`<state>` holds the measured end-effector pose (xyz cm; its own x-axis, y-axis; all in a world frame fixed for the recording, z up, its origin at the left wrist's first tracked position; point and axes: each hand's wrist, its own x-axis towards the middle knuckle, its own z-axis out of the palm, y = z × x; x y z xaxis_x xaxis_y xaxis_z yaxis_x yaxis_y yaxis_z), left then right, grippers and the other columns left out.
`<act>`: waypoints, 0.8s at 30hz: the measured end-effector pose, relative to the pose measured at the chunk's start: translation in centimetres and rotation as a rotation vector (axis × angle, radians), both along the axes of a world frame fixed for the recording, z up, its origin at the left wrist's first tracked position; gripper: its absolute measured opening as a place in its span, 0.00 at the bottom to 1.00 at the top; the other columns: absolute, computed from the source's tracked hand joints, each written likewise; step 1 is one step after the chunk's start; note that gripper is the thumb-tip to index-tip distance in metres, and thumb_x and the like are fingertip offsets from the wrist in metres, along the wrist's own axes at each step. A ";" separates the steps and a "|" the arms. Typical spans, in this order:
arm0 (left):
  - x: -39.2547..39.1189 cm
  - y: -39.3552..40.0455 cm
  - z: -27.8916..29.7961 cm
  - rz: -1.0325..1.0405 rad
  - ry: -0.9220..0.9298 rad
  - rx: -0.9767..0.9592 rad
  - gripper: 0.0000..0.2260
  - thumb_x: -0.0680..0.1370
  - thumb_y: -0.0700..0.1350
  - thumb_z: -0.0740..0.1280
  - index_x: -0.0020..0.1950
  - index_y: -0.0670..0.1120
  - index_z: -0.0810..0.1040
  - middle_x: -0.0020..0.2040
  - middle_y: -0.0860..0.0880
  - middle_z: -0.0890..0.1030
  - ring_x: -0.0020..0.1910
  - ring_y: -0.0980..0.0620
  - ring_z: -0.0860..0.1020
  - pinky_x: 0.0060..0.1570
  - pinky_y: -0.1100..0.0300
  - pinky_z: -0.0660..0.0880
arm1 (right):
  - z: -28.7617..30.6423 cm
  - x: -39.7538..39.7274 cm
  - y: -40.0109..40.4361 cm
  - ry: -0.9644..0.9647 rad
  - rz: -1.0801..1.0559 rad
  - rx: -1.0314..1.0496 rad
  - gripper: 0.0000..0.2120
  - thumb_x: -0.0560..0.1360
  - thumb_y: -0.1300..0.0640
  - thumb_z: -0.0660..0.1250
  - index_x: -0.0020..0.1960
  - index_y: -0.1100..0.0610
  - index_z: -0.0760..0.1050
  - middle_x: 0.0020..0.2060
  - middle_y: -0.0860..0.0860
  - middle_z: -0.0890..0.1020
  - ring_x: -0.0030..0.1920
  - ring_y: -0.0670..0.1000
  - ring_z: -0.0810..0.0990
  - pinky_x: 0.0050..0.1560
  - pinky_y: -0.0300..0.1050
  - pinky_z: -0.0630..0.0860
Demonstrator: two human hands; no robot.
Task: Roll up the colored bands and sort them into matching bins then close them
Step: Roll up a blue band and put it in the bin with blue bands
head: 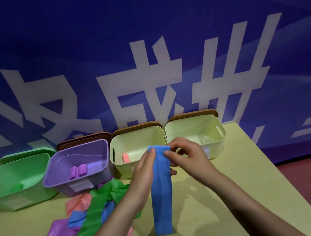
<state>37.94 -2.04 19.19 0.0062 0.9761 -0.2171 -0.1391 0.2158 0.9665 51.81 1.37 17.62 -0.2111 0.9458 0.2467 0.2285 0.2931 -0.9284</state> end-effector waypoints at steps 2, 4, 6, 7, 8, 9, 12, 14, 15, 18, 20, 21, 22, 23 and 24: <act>-0.1 -0.2 -0.1 -0.024 -0.010 -0.008 0.15 0.83 0.48 0.54 0.57 0.43 0.77 0.43 0.38 0.84 0.39 0.42 0.82 0.52 0.46 0.77 | -0.1 -0.1 0.0 0.046 -0.015 -0.039 0.06 0.74 0.64 0.69 0.39 0.57 0.79 0.36 0.51 0.79 0.36 0.47 0.76 0.39 0.46 0.75; -0.1 -0.5 -0.3 -0.053 -0.009 -0.012 0.13 0.83 0.46 0.54 0.56 0.43 0.77 0.42 0.38 0.83 0.39 0.41 0.81 0.50 0.47 0.76 | 0.1 0.1 0.1 0.110 -0.037 -0.057 0.05 0.75 0.64 0.68 0.40 0.60 0.79 0.34 0.53 0.78 0.35 0.47 0.75 0.37 0.42 0.73; 0.1 -0.8 -0.5 -0.068 0.013 -0.016 0.11 0.83 0.44 0.55 0.55 0.43 0.76 0.41 0.38 0.83 0.38 0.40 0.81 0.49 0.46 0.76 | 0.5 0.4 0.5 0.157 -0.080 -0.046 0.05 0.75 0.64 0.68 0.41 0.60 0.79 0.34 0.56 0.79 0.36 0.48 0.75 0.39 0.44 0.73; 0.2 -0.9 -0.7 -0.066 0.023 -0.020 0.10 0.83 0.43 0.56 0.55 0.43 0.76 0.40 0.39 0.83 0.37 0.40 0.82 0.47 0.47 0.77 | 0.7 0.5 0.8 0.172 -0.095 -0.041 0.05 0.75 0.64 0.68 0.42 0.60 0.80 0.34 0.55 0.79 0.36 0.48 0.76 0.39 0.44 0.74; 0.3 -0.9 -0.8 -0.058 0.031 -0.023 0.10 0.83 0.43 0.56 0.54 0.43 0.76 0.40 0.39 0.83 0.36 0.41 0.82 0.45 0.48 0.77 | 0.9 0.6 1.1 0.181 -0.099 -0.037 0.05 0.75 0.65 0.68 0.43 0.58 0.80 0.35 0.53 0.80 0.37 0.48 0.77 0.40 0.43 0.74; 0.4 -0.9 -0.8 -0.048 0.039 -0.021 0.10 0.83 0.43 0.56 0.54 0.43 0.76 0.39 0.40 0.83 0.35 0.41 0.81 0.43 0.50 0.78 | 1.0 0.6 1.2 0.182 -0.095 -0.028 0.06 0.75 0.65 0.67 0.45 0.57 0.81 0.36 0.51 0.81 0.39 0.47 0.78 0.41 0.42 0.75; 0.6 -1.0 -0.6 -0.022 0.036 -0.005 0.10 0.83 0.42 0.56 0.53 0.44 0.77 0.37 0.41 0.83 0.33 0.42 0.81 0.38 0.54 0.78 | 0.9 0.9 1.0 0.099 -0.067 0.108 0.11 0.74 0.67 0.67 0.48 0.54 0.82 0.40 0.48 0.82 0.41 0.47 0.79 0.43 0.41 0.75; 0.7 -0.9 -0.7 -0.011 0.017 0.005 0.10 0.82 0.42 0.56 0.53 0.44 0.77 0.36 0.41 0.83 0.32 0.42 0.80 0.40 0.51 0.78 | 0.5 1.3 0.9 -0.030 -0.021 0.269 0.13 0.73 0.68 0.66 0.50 0.54 0.83 0.40 0.49 0.80 0.42 0.47 0.78 0.43 0.40 0.75; 0.7 -0.9 -0.7 -0.010 0.012 0.011 0.10 0.82 0.42 0.56 0.53 0.45 0.78 0.36 0.41 0.83 0.31 0.42 0.80 0.42 0.49 0.77 | 0.4 1.6 0.9 -0.070 0.004 0.317 0.13 0.73 0.68 0.65 0.50 0.54 0.83 0.41 0.50 0.80 0.42 0.47 0.78 0.43 0.39 0.74; 0.7 -0.9 -0.7 -0.008 -0.001 0.025 0.11 0.82 0.42 0.56 0.53 0.45 0.79 0.37 0.41 0.83 0.31 0.42 0.80 0.43 0.49 0.76 | -0.1 2.1 0.4 -0.073 0.053 0.337 0.11 0.73 0.63 0.64 0.49 0.55 0.84 0.42 0.48 0.78 0.43 0.46 0.78 0.44 0.37 0.74; 0.7 -0.9 -0.5 -0.012 -0.007 0.025 0.12 0.82 0.41 0.56 0.54 0.46 0.79 0.37 0.41 0.82 0.31 0.41 0.80 0.39 0.52 0.77 | -0.4 2.3 0.2 -0.084 0.059 0.317 0.12 0.73 0.63 0.64 0.50 0.55 0.84 0.43 0.47 0.79 0.44 0.46 0.79 0.45 0.38 0.74; 0.7 -0.9 -0.5 -0.014 -0.012 0.024 0.12 0.82 0.41 0.56 0.54 0.45 0.79 0.37 0.41 0.82 0.31 0.41 0.80 0.37 0.54 0.77 | -0.6 2.4 0.1 -0.091 0.058 0.311 0.12 0.73 0.65 0.64 0.50 0.55 0.84 0.44 0.47 0.79 0.45 0.46 0.79 0.46 0.39 0.75; 0.7 -0.9 -0.4 -0.014 -0.018 0.024 0.12 0.82 0.40 0.56 0.53 0.44 0.79 0.37 0.41 0.82 0.31 0.41 0.80 0.37 0.54 0.77 | -0.7 2.5 0.1 -0.099 0.054 0.312 0.13 0.73 0.67 0.64 0.50 0.56 0.84 0.44 0.47 0.79 0.46 0.46 0.79 0.47 0.40 0.75; 0.8 -0.9 -0.4 -0.012 -0.024 0.025 0.12 0.82 0.40 0.55 0.53 0.43 0.79 0.37 0.40 0.82 0.31 0.40 0.80 0.37 0.54 0.77 | -0.7 2.6 0.1 -0.100 0.053 0.316 0.13 0.73 0.68 0.64 0.50 0.56 0.83 0.44 0.47 0.80 0.47 0.46 0.79 0.48 0.40 0.75; 0.8 -1.0 -0.4 -0.005 -0.030 0.027 0.13 0.82 0.40 0.55 0.53 0.42 0.79 0.37 0.39 0.82 0.31 0.40 0.80 0.38 0.52 0.77 | -0.7 2.7 0.1 -0.102 0.050 0.324 0.13 0.73 0.68 0.64 0.50 0.56 0.83 0.44 0.48 0.80 0.47 0.46 0.79 0.48 0.40 0.75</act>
